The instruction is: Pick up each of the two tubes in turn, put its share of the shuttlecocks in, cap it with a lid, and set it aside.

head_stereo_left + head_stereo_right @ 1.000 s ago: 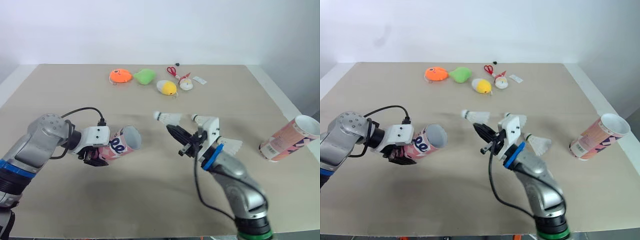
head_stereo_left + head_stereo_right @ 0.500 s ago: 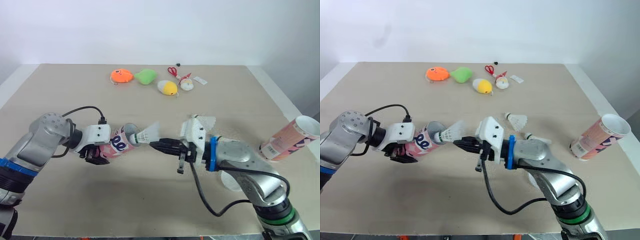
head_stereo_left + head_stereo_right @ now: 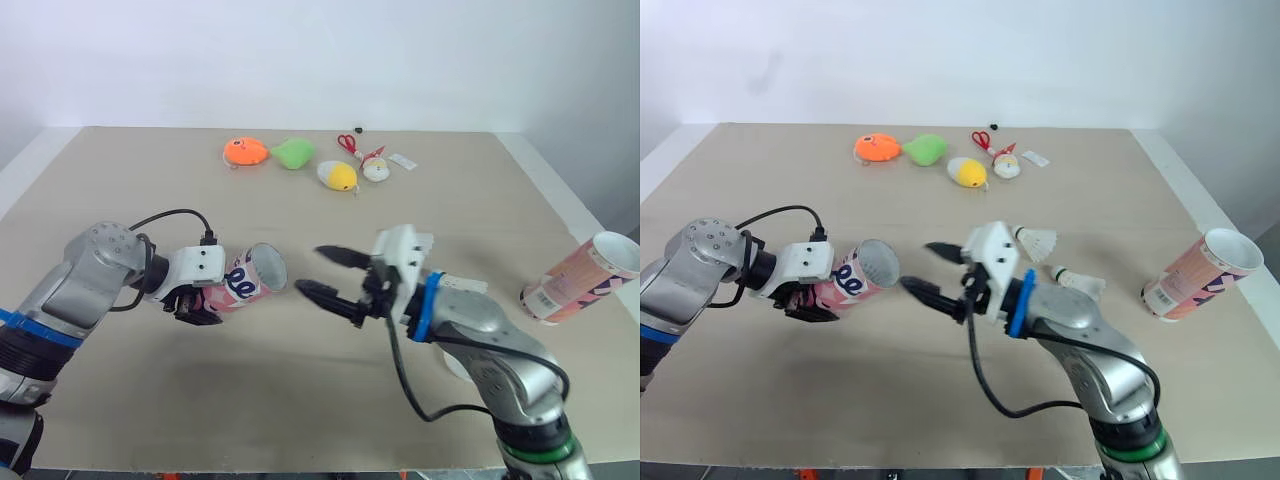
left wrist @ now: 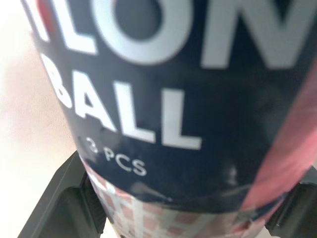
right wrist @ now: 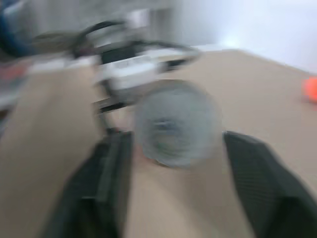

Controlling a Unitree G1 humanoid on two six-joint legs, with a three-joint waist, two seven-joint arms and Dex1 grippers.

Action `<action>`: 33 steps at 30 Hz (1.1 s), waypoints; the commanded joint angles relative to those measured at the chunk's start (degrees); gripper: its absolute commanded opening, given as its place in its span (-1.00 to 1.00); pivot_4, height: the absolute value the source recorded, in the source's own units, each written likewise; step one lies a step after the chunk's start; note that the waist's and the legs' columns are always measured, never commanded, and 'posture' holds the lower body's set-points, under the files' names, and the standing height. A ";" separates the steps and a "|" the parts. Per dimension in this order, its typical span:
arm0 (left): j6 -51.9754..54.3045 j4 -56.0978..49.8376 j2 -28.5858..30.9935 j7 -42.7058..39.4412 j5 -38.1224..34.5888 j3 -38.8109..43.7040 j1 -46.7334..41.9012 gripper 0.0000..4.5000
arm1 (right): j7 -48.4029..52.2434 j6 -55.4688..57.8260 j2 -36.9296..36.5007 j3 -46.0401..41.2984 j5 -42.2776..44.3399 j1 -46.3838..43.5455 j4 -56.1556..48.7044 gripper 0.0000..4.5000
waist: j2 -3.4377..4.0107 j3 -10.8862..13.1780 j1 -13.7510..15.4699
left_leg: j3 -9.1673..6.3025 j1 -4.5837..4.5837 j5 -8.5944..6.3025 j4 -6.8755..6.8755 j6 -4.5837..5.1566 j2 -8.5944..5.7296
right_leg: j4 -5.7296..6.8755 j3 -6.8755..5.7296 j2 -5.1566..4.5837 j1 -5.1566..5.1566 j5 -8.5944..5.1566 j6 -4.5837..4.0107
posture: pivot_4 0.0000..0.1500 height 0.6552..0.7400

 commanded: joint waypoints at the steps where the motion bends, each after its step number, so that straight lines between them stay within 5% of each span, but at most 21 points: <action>1: 0.02 -0.28 -0.10 0.30 0.34 -0.14 0.49 0.47 | -10.07 -8.78 0.71 -4.76 -11.29 6.14 -3.81 0.98 | 0.00 0.00 -0.04 | 0.00 0.00 0.00 0.00 0.00 -0.01 | 0.00 0.00 0.00 -0.01 0.00 0.01 | 1.00 1.00; 5: -0.20 -0.39 -0.97 0.70 0.26 -0.44 1.23 0.47 | -19.61 -17.86 5.88 -9.17 -20.76 21.51 -3.63 0.98 | 0.06 -0.10 0.14 | -0.10 0.02 -0.02 -0.03 -0.03 -0.03 | 0.00 -0.08 -0.01 0.03 -0.12 -0.02 | 1.00 1.00; 12: -0.91 -0.06 -1.23 0.77 0.58 -0.40 1.82 0.47 | -25.14 -17.71 10.55 -11.61 -24.60 30.60 -4.14 0.98 | 0.27 -0.16 -0.13 | 0.08 0.10 0.00 0.08 0.04 -0.08 | 0.00 0.07 -0.13 0.04 0.06 0.02 | 1.00 1.00; 33: 0.45 -1.77 -1.67 2.41 0.58 0.21 3.46 0.47 | -26.96 -0.92 14.34 -14.64 -16.89 19.88 3.05 0.98 | 0.32 -0.18 -0.09 | 0.05 0.07 0.02 0.00 0.10 -0.26 | -0.01 0.08 -0.35 0.05 -0.03 0.13 | 1.00 1.00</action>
